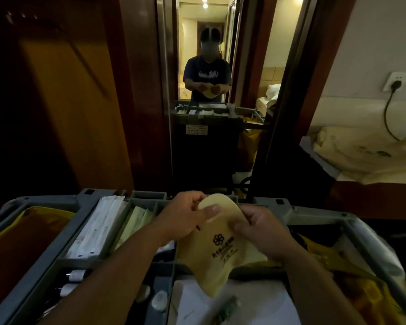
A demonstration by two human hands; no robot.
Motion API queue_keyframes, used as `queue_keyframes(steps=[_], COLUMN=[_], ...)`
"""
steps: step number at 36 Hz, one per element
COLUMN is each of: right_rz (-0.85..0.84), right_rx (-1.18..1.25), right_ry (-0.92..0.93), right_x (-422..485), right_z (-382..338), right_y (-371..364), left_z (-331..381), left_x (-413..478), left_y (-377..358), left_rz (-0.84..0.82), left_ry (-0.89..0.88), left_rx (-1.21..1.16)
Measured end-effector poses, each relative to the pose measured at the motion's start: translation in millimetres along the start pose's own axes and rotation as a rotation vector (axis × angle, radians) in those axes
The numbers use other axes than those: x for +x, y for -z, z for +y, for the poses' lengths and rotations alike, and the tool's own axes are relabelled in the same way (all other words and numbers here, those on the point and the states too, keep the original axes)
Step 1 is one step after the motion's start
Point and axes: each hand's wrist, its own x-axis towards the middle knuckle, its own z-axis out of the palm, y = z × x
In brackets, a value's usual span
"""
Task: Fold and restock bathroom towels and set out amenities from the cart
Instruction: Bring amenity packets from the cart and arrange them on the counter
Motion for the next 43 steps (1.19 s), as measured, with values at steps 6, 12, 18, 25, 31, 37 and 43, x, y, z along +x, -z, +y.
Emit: queue_keyframes(steps=[6,12,18,25,31,37,43], right_rz=[0.237,0.410,0.516,0.303,0.105,0.029,-0.050], right_rx=[0.125,0.148,-0.044,-0.308,-0.591,-0.794,-0.945], right_ry=[-0.108,-0.234,-0.216,-0.246,-0.274,-0.223,-0.247], right_x=[-16.0,-23.7,-16.6,9.9,24.6,26.2,32.1], right_z=[34.6,70.3,105.1,150.1,175.3,182.3,188.7], right_y=[12.7,23.5,24.1,36.2,39.2,38.2,32.5], left_z=[-37.0,-70.4,-78.0,-106.8,-110.3,-106.5,-114.1], left_x=[-9.5,6.9,35.2,67.4,85.7,91.0,89.8], left_y=[-33.5,-90.2,-121.4,-147.9,-162.4,-167.9,-180.1], left_rz=[0.036,0.229,0.305,0.183,0.052,-0.034,-0.017], left_ry=[0.145,0.140,-0.058,0.004,0.003,0.067,0.091], left_rx=[-0.258,-0.303,0.125,0.457,0.687,1.096,1.118])
